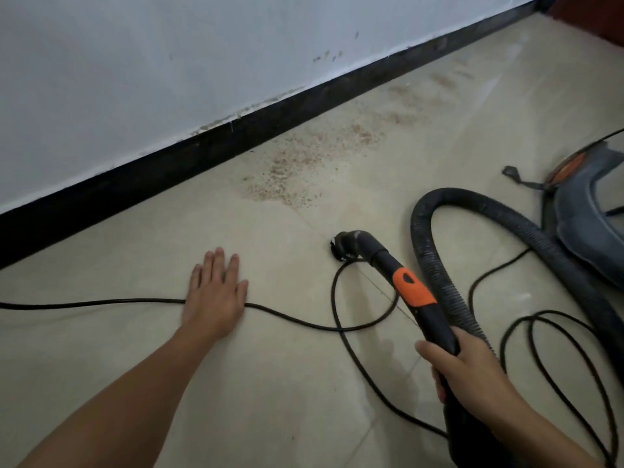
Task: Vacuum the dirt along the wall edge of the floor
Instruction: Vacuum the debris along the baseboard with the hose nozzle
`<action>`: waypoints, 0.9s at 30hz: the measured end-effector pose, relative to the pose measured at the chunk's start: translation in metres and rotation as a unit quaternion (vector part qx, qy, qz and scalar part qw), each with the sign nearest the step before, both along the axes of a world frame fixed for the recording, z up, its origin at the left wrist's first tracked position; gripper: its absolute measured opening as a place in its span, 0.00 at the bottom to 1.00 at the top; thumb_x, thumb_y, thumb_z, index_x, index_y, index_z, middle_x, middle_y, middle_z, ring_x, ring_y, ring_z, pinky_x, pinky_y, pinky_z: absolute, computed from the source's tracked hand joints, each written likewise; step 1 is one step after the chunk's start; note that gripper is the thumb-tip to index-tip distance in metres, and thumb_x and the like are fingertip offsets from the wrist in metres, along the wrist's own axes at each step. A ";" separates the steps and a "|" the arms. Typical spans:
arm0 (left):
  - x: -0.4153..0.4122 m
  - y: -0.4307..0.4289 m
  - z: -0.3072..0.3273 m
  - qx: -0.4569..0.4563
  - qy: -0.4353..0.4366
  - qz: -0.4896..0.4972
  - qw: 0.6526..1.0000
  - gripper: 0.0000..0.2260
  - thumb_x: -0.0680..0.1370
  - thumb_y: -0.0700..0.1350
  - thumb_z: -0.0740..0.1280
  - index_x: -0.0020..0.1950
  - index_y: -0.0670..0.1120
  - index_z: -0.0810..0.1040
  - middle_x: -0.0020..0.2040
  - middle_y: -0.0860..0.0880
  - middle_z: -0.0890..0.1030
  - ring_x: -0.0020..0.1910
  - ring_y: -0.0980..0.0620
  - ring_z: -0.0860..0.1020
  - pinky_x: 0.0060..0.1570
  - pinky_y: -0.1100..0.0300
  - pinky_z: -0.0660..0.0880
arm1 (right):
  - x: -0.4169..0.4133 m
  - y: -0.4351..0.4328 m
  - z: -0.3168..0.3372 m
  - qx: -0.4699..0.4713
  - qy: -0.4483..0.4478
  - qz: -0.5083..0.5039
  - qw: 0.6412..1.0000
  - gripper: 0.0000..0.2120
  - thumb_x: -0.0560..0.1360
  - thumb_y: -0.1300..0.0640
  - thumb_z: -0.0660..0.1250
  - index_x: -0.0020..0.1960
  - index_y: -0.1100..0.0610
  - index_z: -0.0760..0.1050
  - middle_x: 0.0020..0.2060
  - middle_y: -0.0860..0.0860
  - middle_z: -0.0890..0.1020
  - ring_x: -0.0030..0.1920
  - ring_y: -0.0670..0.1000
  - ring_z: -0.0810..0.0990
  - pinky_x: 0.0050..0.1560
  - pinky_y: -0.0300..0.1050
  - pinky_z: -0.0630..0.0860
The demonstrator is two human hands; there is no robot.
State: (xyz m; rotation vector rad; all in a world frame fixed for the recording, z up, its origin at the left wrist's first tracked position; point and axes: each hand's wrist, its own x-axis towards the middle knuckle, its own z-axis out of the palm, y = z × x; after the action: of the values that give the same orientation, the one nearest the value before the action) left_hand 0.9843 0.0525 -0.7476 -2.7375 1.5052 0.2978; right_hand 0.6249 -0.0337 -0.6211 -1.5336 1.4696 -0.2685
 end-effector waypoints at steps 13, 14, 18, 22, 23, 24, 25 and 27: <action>0.002 0.042 0.046 0.175 0.078 -0.076 0.979 0.28 0.82 0.53 0.55 0.79 0.49 0.49 0.80 0.44 0.45 0.78 0.44 0.48 0.72 0.48 0.57 | 0.115 -0.003 -0.023 0.075 -0.155 -0.087 0.981 0.09 0.75 0.58 0.69 0.41 0.59 0.71 0.23 0.53 0.74 0.23 0.54 0.72 0.28 0.47 0.73; 0.006 0.043 0.053 0.198 0.085 -0.084 0.973 0.27 0.81 0.53 0.57 0.79 0.49 0.53 0.79 0.44 0.48 0.77 0.44 0.52 0.71 0.49 0.60 | 0.126 -0.006 -0.025 0.069 -0.157 -0.099 0.980 0.09 0.75 0.58 0.69 0.41 0.59 0.71 0.23 0.54 0.74 0.23 0.54 0.73 0.29 0.48 0.74; 0.028 0.031 0.083 0.246 0.091 -0.083 0.961 0.22 0.81 0.54 0.58 0.74 0.48 0.62 0.72 0.45 0.67 0.69 0.46 0.67 0.65 0.53 0.66 | 0.149 -0.012 -0.029 0.076 -0.170 -0.119 0.975 0.07 0.75 0.59 0.68 0.46 0.61 0.72 0.28 0.57 0.76 0.22 0.54 0.74 0.25 0.44 0.73; 0.042 0.004 0.095 0.222 0.105 -0.019 0.969 0.24 0.83 0.55 0.56 0.76 0.45 0.61 0.74 0.44 0.66 0.70 0.44 0.67 0.65 0.54 0.65 | 0.154 -0.003 -0.038 0.100 -0.178 -0.098 0.974 0.07 0.74 0.60 0.69 0.47 0.61 0.72 0.28 0.56 0.76 0.22 0.53 0.74 0.25 0.44 0.73; 0.043 -0.004 0.093 0.214 0.113 -0.001 0.970 0.24 0.83 0.55 0.56 0.75 0.44 0.61 0.73 0.42 0.66 0.69 0.43 0.68 0.65 0.53 0.66 | 0.156 -0.003 -0.040 0.099 -0.178 -0.092 0.975 0.08 0.74 0.59 0.69 0.47 0.62 0.72 0.28 0.56 0.77 0.23 0.53 0.74 0.26 0.45 0.74; 0.043 -0.011 0.089 0.200 0.123 0.019 0.972 0.24 0.83 0.54 0.56 0.74 0.42 0.62 0.72 0.41 0.66 0.69 0.42 0.68 0.64 0.52 0.67 | 0.160 -0.003 -0.042 0.094 -0.177 -0.088 0.976 0.08 0.74 0.59 0.69 0.48 0.61 0.72 0.29 0.56 0.77 0.23 0.53 0.75 0.27 0.45 0.75; 0.043 -0.016 0.082 0.180 0.134 0.045 0.974 0.24 0.83 0.54 0.56 0.74 0.42 0.62 0.72 0.40 0.66 0.68 0.41 0.68 0.64 0.51 0.67 | 0.164 -0.003 -0.044 0.087 -0.172 -0.082 0.978 0.08 0.74 0.58 0.68 0.48 0.61 0.72 0.29 0.57 0.77 0.24 0.52 0.75 0.28 0.46 0.75; 0.043 -0.021 0.064 0.126 0.144 0.104 0.976 0.23 0.83 0.54 0.55 0.72 0.40 0.63 0.71 0.39 0.64 0.68 0.40 0.66 0.65 0.49 0.67 | 0.172 -0.003 -0.048 0.069 -0.157 -0.059 0.983 0.07 0.74 0.57 0.68 0.47 0.59 0.72 0.30 0.57 0.78 0.24 0.52 0.76 0.29 0.47 0.76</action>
State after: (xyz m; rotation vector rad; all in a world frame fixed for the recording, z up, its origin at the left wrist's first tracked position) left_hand 1.0275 0.0313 -0.6834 -2.7304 1.1264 0.8589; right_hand 0.7969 -0.0371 -0.6694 -1.2323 1.2993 -0.4475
